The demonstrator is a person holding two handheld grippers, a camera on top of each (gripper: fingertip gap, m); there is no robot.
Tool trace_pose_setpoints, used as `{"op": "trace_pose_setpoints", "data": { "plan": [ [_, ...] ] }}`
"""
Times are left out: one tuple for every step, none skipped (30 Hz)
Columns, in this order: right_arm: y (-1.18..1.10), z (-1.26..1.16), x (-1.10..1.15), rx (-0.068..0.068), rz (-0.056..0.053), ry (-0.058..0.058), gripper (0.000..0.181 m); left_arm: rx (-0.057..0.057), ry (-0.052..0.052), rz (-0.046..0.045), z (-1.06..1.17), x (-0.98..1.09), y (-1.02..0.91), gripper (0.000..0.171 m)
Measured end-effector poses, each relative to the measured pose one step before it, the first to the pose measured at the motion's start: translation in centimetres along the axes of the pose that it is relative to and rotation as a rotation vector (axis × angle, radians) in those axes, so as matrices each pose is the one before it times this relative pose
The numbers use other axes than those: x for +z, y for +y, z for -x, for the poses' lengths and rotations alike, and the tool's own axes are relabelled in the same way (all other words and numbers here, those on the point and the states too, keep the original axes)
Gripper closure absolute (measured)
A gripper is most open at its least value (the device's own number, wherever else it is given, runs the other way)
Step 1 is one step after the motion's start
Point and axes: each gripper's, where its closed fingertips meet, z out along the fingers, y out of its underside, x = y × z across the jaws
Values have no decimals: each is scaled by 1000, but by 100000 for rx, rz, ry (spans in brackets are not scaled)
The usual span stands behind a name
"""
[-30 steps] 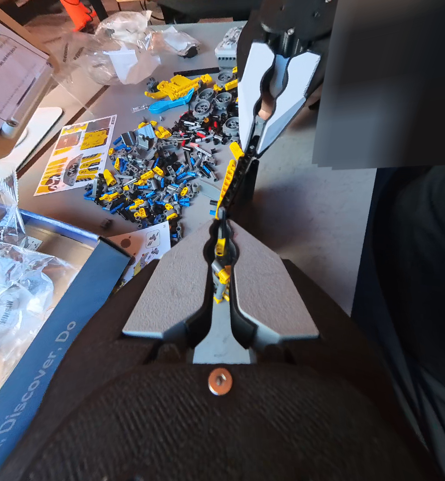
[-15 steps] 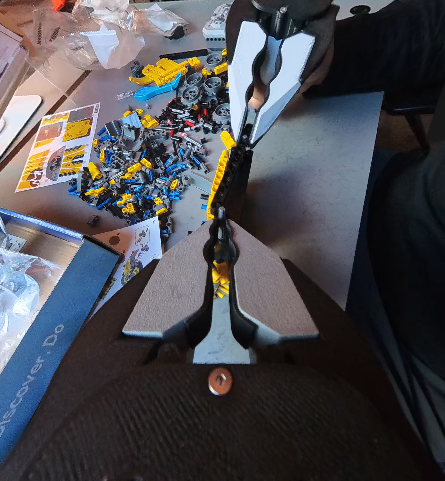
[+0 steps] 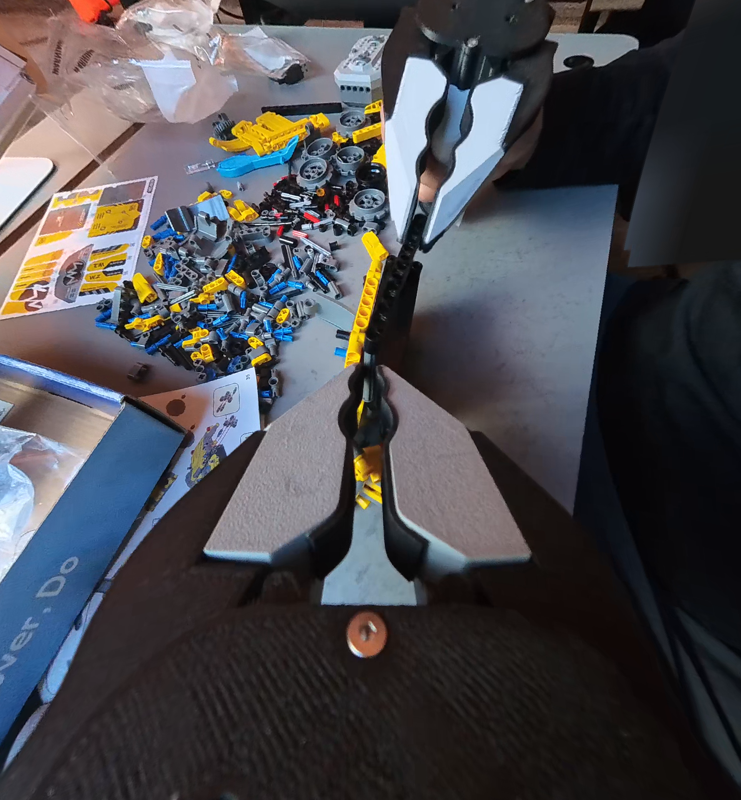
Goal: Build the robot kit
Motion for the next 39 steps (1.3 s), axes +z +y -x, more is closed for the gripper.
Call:
{"op": "trace_pose_setpoints", "data": {
  "plan": [
    [7,-2,2,-341,292,197,174,1082,-530,197,-24,13,-10,170],
    [2,29,-7,-340,158,17,174,1010,-535,239,-10,25,-2,171],
    [-17,76,-1,-517,-36,-251,174,463,-295,97,2,18,-13,170],
    [-16,72,1,-384,-41,-253,174,-143,-110,-211,29,37,-5,170],
    [9,25,5,38,179,-109,174,-468,423,-644,0,58,-14,171],
    [15,-13,7,77,116,42,174,-627,454,-818,12,50,-12,171],
    [17,-14,-3,18,18,-33,174,-618,548,-783,-4,34,-12,171],
    [5,-6,-11,87,70,-81,174,-352,470,-658,-19,-3,-8,171],
    [1,3,-5,23,59,-119,174,30,220,-510,0,-22,-11,171],
    [12,5,-11,-94,-6,-80,174,192,43,-458,14,-25,-7,171],
    [-1,-2,-13,95,13,-154,174,268,109,-510,-13,-15,-9,171],
    [6,4,-5,145,88,-169,174,463,74,-820,-23,5,-44,171],
    [1,17,-3,-149,93,-156,174,194,153,-1203,-21,-17,-92,171],
    [1,35,-18,-333,11,-227,174,-377,609,-920,-63,9,-25,171],
    [-2,22,-13,-180,-27,-157,174,-717,671,-800,-35,19,-13,171],
    [4,-13,-11,117,63,-14,174,-735,457,-849,-19,18,-21,171],
    [6,8,7,103,32,-151,174,-356,430,-630,-34,13,-12,171],
    [-6,-6,-11,-115,21,20,174,186,133,-319,-21,-4,-10,171],
    [8,0,-4,-54,61,-25,174,828,-160,-144,-26,0,-13,171],
    [9,-4,-16,-39,38,-2,174,1119,-578,-233,30,-21,-38,170],
    [9,-8,-21,3,17,-6,174,599,-238,-304,27,-27,-24,171],
    [-8,11,-13,100,-27,-145,174,-17,438,-518,-26,-39,2,171],
    [4,-1,5,-61,-43,-12,174,-327,82,-675,53,-37,23,171],
    [-1,12,2,-95,27,23,174,-560,157,-899,39,-48,15,171],
    [3,-23,1,79,81,47,174,-437,545,-1051,-34,-45,-8,171],
    [5,-15,-4,159,0,34,174,145,669,-1051,-100,-34,-13,171],
    [-7,-23,2,121,-83,72,174,597,405,-661,-106,-12,23,171],
    [4,24,0,80,-57,-177,174,556,37,-522,-66,-16,6,171],
    [-5,8,5,82,-49,-118,174,665,-235,-504,-7,-16,8,171],
    [8,-3,-2,31,-28,-8,174,637,-332,-544,36,-25,-2,171],
    [-3,-13,-10,29,25,46,174,491,-242,-936,64,-45,-42,171],
    [9,-10,5,58,-14,12,174,402,-161,-1092,60,-70,-61,171],
    [-6,15,-4,23,-48,-48,174,356,-260,-871,90,-50,11,171],
    [-5,15,12,-34,4,-19,174,217,316,-986,-11,-31,10,171],
    [11,0,2,30,84,-31,174,275,665,-1262,-98,-22,-32,171],
    [-10,27,-2,78,-3,-163,174,682,500,-1366,-136,5,-78,171],
    [0,18,5,-32,-56,-36,174,578,-166,-775,-31,21,-14,171],
    [-2,-3,6,-59,4,45,174,-116,-265,240,35,52,75,170],
    [10,4,2,24,77,-64,174,-37,24,-118,14,19,-17,171]
  ]
}}
